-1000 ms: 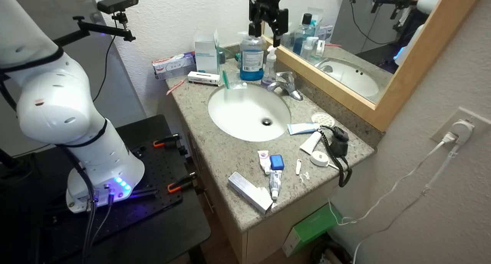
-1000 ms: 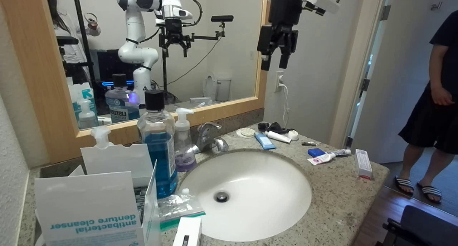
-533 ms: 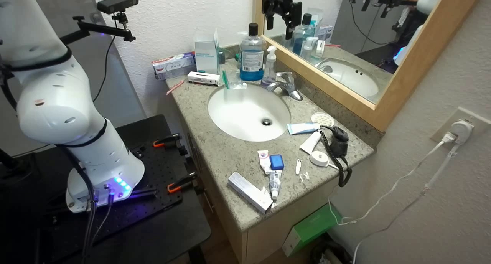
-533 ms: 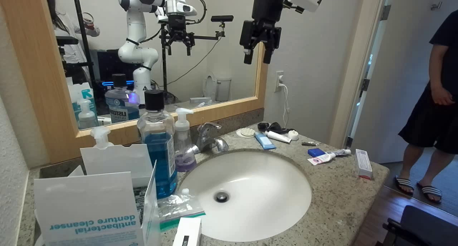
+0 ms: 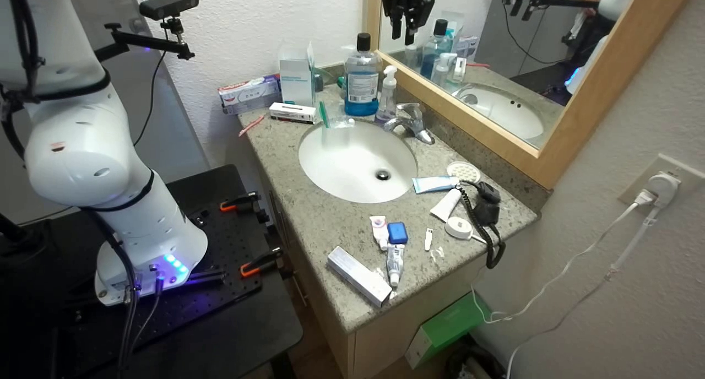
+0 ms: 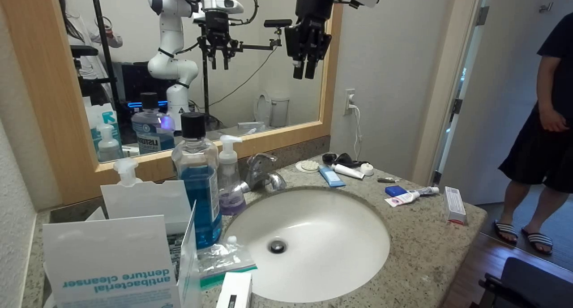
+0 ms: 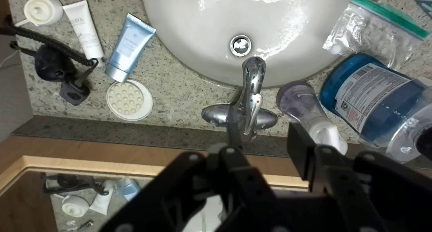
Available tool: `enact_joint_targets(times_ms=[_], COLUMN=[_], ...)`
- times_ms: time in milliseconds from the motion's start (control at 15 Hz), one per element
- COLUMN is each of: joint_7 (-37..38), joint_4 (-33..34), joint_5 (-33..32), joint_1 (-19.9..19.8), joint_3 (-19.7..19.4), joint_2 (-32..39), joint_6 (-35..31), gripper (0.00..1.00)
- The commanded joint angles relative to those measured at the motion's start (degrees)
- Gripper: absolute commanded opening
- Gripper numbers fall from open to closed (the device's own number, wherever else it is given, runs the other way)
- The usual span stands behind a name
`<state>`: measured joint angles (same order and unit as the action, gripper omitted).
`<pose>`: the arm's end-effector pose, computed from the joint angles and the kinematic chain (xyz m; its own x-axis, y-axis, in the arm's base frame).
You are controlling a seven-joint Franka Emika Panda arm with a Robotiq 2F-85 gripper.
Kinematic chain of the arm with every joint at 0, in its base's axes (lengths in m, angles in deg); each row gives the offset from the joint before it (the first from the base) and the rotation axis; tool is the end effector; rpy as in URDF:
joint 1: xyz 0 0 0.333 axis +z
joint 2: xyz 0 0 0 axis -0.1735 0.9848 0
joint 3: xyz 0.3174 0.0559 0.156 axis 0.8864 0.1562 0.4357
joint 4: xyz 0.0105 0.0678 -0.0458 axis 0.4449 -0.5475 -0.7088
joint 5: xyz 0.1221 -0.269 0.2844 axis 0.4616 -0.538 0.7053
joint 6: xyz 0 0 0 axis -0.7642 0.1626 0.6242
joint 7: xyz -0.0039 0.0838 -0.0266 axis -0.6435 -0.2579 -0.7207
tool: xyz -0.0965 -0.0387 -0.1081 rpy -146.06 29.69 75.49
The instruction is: Press on the soap dispenser
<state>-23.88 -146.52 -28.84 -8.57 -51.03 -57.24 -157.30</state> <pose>0.6388 0.0266 0.5315 0.9878 0.1082 0.1124 0.1092 -0.9940 -0.0030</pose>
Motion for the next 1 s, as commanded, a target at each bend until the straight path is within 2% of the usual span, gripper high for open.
enact_joint_targets(times_ms=[0,133,933], joint_7=[1.42,1.44,1.28], joint_4=[6.28,8.89,25.21], joint_5=[0.74,0.83,-0.27], joint_1=[0.77,1.24,4.63], joint_3=[1.01,1.41,3.54], joint_2=[3.47,5.20,15.79], joint_6=[3.72,4.82,13.00], gripper=[0.12,0.01,0.00])
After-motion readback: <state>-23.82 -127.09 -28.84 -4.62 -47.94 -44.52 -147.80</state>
